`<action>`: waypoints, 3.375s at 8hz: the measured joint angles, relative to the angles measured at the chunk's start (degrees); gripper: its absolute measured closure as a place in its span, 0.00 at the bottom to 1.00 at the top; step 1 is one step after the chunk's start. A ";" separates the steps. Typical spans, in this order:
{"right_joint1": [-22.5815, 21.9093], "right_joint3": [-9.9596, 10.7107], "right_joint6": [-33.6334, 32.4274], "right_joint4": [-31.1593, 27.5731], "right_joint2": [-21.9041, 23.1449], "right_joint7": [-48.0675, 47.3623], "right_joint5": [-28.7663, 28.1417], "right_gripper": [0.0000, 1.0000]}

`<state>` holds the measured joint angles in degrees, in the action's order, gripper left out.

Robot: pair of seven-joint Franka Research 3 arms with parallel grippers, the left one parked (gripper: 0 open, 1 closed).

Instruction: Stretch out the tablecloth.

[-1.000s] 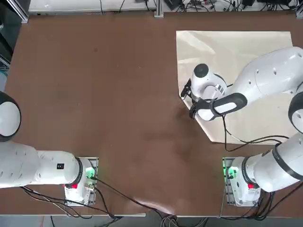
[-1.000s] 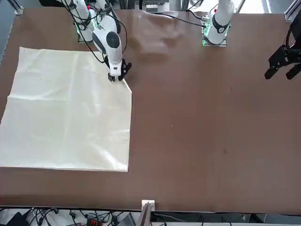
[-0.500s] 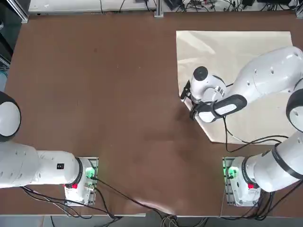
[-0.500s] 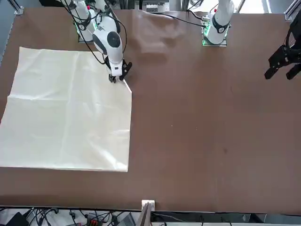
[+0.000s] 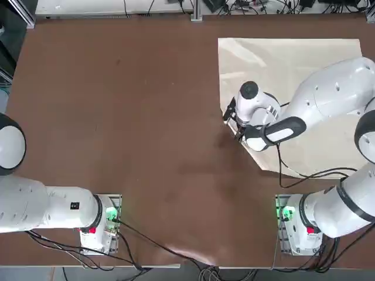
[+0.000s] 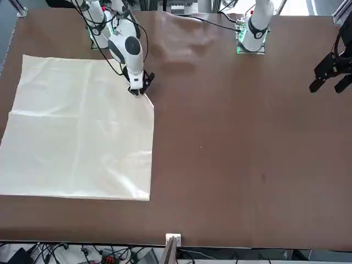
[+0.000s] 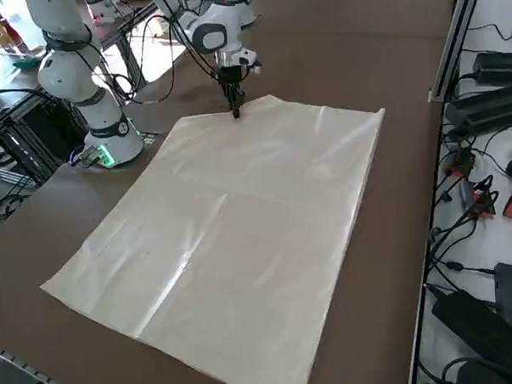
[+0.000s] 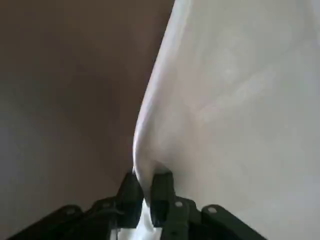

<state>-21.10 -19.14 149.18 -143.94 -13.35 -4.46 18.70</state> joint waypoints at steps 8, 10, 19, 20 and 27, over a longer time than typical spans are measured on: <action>5.35 11.87 0.02 5.75 1.75 -6.58 0.07 0.98; 9.73 11.95 -0.60 8.05 1.83 -3.77 0.15 0.98; 25.44 12.19 -0.84 20.94 -8.02 8.23 0.22 0.97; 26.61 12.20 -0.83 22.60 -9.49 9.18 0.25 0.96; 28.96 10.70 -4.03 27.92 -13.73 6.08 -0.03 0.00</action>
<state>7.86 -8.44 145.15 -116.01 -27.08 1.62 18.67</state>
